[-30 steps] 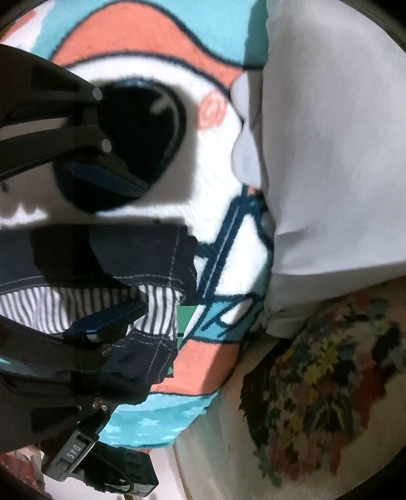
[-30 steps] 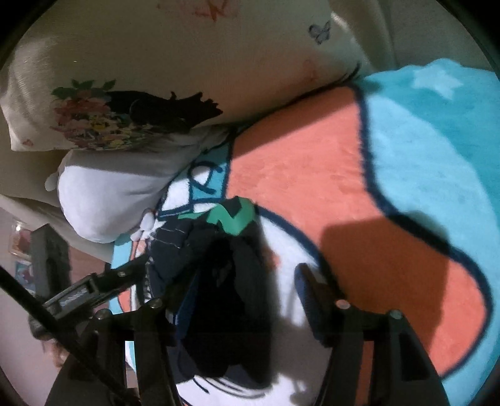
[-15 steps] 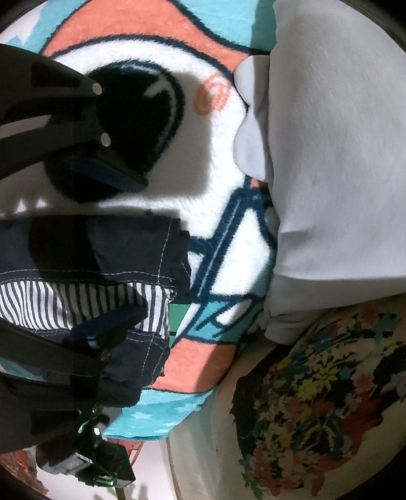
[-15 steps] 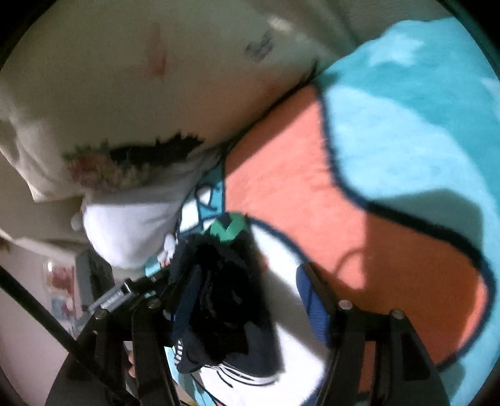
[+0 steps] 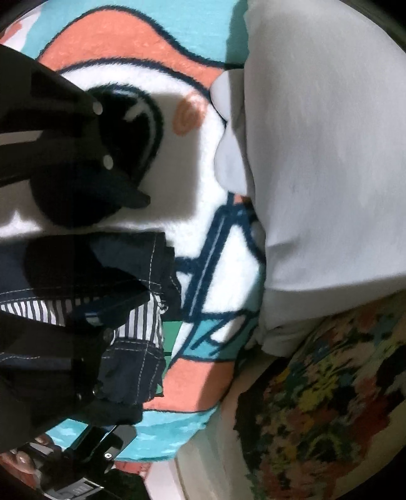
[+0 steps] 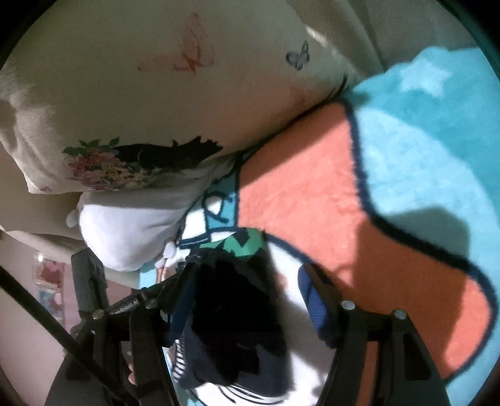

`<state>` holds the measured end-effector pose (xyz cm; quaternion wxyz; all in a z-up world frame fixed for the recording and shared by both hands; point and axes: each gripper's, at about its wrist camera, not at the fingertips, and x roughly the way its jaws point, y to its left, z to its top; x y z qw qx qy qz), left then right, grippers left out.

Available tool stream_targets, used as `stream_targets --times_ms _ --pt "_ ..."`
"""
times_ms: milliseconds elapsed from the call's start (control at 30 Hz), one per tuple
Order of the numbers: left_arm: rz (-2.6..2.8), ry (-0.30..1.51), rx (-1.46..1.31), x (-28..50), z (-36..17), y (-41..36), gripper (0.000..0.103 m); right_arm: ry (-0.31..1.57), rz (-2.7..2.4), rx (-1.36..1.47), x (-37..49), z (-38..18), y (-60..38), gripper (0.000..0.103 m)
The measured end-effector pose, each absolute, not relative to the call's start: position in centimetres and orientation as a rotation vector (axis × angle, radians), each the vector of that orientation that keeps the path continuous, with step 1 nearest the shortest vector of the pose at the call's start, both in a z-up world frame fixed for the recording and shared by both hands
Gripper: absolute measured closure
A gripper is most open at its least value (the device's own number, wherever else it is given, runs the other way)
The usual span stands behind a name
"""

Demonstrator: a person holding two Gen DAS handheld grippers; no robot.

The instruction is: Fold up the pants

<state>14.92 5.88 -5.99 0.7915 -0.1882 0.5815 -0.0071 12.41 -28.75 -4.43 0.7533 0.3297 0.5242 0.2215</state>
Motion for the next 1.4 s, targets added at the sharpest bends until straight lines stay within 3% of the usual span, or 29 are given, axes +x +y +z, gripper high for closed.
stream_targets --times_ms 200,400,567,667,867,967,1067,1233,1400 --pt "0.018 1.188 -0.319 13.9 -3.0 4.8 0.050 1.047 0.554 0.718 11.6 -0.5 -28.2 0.032" --pt "-0.001 1.084 -0.351 10.5 0.7 4.1 0.050 1.079 0.748 0.993 12.7 -1.0 -27.0 0.032" --pt "-0.059 1.208 -0.325 9.5 -2.8 1.5 0.050 1.196 0.715 1.082 14.2 -5.3 -25.4 0.032" --pt "-0.064 1.243 -0.350 9.0 -4.7 1.4 0.048 1.201 0.652 1.110 14.6 -6.6 -26.2 0.041" --pt "-0.056 1.247 -0.373 9.3 -5.0 1.9 0.042 1.125 0.691 1.045 13.5 -3.4 -26.6 0.038" --pt "-0.052 1.248 -0.373 9.4 -5.3 1.8 0.041 1.172 0.698 1.050 12.7 -4.5 -26.2 0.035" --pt "-0.067 1.244 -0.383 9.5 -4.5 1.9 0.041 1.198 0.644 1.066 12.1 -6.2 -27.4 0.041" --pt "-0.072 1.139 -0.434 9.3 -1.3 4.7 0.041 1.128 0.557 0.949 11.1 -4.0 -29.8 0.033" --pt "-0.031 1.187 -0.470 11.5 -3.1 7.3 0.041 1.166 0.544 0.912 10.8 -4.6 -30.1 0.032"
